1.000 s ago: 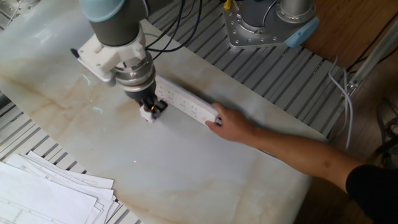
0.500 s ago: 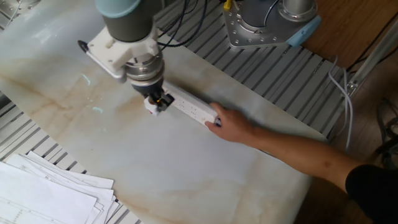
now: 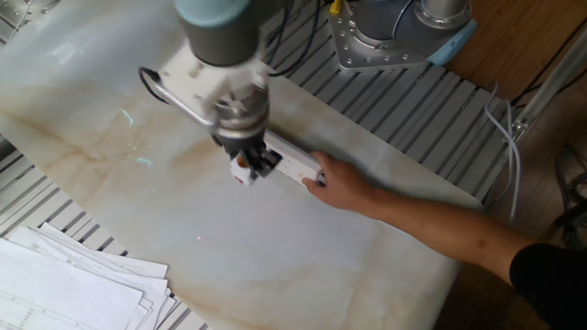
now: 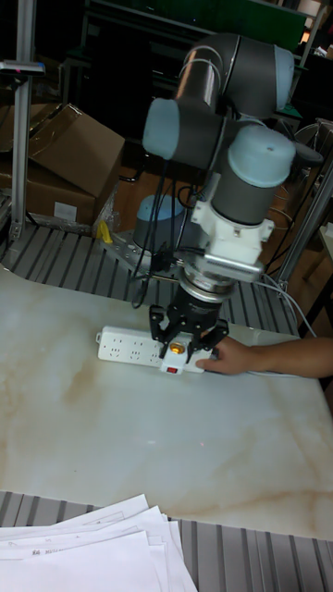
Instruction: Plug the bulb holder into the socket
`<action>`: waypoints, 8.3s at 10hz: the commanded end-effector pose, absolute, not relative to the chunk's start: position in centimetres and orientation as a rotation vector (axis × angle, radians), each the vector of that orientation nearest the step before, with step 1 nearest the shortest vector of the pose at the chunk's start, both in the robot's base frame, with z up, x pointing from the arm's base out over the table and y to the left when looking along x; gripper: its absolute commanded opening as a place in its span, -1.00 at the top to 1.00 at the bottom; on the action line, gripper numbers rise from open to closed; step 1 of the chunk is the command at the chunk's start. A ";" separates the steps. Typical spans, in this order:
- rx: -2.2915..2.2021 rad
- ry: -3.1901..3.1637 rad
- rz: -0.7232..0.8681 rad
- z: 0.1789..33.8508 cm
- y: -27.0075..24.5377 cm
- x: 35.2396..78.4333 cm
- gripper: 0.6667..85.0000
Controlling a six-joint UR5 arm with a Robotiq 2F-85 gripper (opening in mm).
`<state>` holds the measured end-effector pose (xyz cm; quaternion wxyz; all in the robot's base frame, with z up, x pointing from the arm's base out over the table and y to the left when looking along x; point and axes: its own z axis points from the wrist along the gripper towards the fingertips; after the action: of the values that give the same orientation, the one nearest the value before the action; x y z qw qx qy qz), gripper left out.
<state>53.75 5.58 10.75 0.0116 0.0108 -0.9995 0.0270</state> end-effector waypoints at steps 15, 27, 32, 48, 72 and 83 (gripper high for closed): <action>0.246 -3.175 -0.003 6.3 5.8 54.2 0.98; 0.058 -3.108 0.014 6.5 5.1 51.8 0.98; 0.052 -3.100 0.040 6.6 4.8 51.3 0.98; 0.153 -3.085 0.056 6.6 4.3 51.2 0.98; 1.953 -2.362 -0.056 6.9 0.1 50.3 0.98; 1.667 -2.588 -0.103 6.7 2.3 48.2 0.98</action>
<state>48.39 1.19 6.74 0.0376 0.5654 -0.8234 -0.0287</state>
